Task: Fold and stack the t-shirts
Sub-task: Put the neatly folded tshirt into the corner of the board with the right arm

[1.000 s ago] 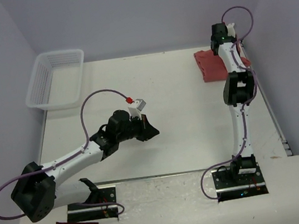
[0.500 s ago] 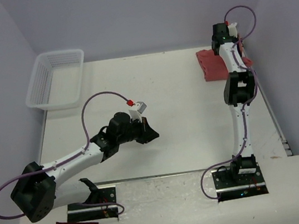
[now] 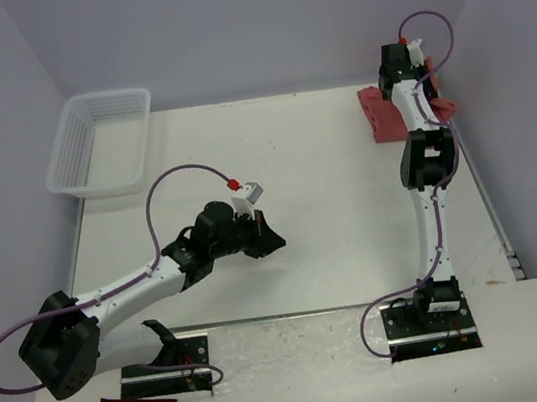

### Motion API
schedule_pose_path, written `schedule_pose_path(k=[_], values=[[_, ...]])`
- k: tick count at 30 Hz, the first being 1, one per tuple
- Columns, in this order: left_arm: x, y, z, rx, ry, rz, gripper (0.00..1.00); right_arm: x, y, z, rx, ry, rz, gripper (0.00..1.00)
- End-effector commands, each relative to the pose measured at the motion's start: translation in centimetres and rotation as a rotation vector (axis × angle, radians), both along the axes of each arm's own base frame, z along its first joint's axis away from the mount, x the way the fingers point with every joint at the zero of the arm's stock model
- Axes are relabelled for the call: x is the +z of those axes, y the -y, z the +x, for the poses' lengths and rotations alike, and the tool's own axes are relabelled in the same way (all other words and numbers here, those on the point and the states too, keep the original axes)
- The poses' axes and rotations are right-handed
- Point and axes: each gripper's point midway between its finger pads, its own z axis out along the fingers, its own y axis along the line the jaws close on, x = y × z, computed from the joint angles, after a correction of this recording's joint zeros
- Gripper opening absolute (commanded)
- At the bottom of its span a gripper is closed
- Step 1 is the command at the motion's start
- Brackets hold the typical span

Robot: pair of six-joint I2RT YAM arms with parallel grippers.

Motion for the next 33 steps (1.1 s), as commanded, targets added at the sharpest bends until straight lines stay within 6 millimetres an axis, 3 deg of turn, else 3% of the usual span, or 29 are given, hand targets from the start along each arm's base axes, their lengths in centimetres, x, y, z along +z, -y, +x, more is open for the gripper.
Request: schedule_pose_path(k=[1,5,7,9,10,11,13,20,25,27,28,29,30,32,33], values=[[0.5,0.3,-0.3,-0.017,0.011,-0.021,0.00,2.4,-0.2,1.0,0.006,0.072,-0.024,0.00],[0.5,0.3,-0.2,-0.020,0.013,-0.020,0.00,2.3,-0.4,1.2,0.021,0.071,-0.010,0.00],[0.5,0.3,-0.3,-0.023,0.013,-0.020,0.00,2.1,-0.3,1.2,0.025,0.066,-0.008,0.08],[0.5,0.3,-0.3,-0.024,0.014,-0.018,0.00,2.2,-0.3,1.2,0.022,0.067,-0.013,0.40],[0.5,0.3,-0.2,-0.023,0.014,-0.018,0.00,2.3,-0.3,1.2,0.023,0.067,-0.013,0.49],[0.5,0.3,-0.3,-0.024,0.013,-0.017,0.00,2.5,-0.3,1.3,0.024,0.074,-0.013,0.69],[0.6,0.4,-0.2,-0.024,0.015,-0.019,0.00,3.5,-0.2,1.3,0.022,0.092,-0.019,0.80],[1.5,0.6,-0.2,-0.016,0.019,-0.034,0.00,9.0,-1.0,0.4,0.028,0.178,-0.009,0.83],[1.3,0.6,-0.2,0.015,0.036,-0.013,0.00,10.7,-3.7,-0.5,0.075,0.180,0.054,0.84],[1.5,0.5,-0.2,0.025,0.042,-0.013,0.00,11.1,-6.8,-0.8,0.176,0.181,0.205,0.87],[1.6,0.4,0.0,0.042,0.046,-0.010,0.00,11.3,-8.0,-0.8,0.192,0.230,0.288,0.93],[1.7,0.4,0.0,0.045,0.046,-0.013,0.00,9.8,-9.6,-1.1,0.240,0.204,0.382,0.96],[2.0,0.3,0.1,0.053,0.056,-0.017,0.00,12.9,-10.2,-1.6,0.265,0.278,0.401,0.97],[2.1,0.1,0.3,0.078,0.070,-0.001,0.00,12.6,-13.9,-2.0,0.338,0.259,0.428,0.99],[2.5,0.0,0.3,0.085,0.081,-0.002,0.00,14.0,-14.7,-2.2,0.360,0.286,0.415,0.99]])
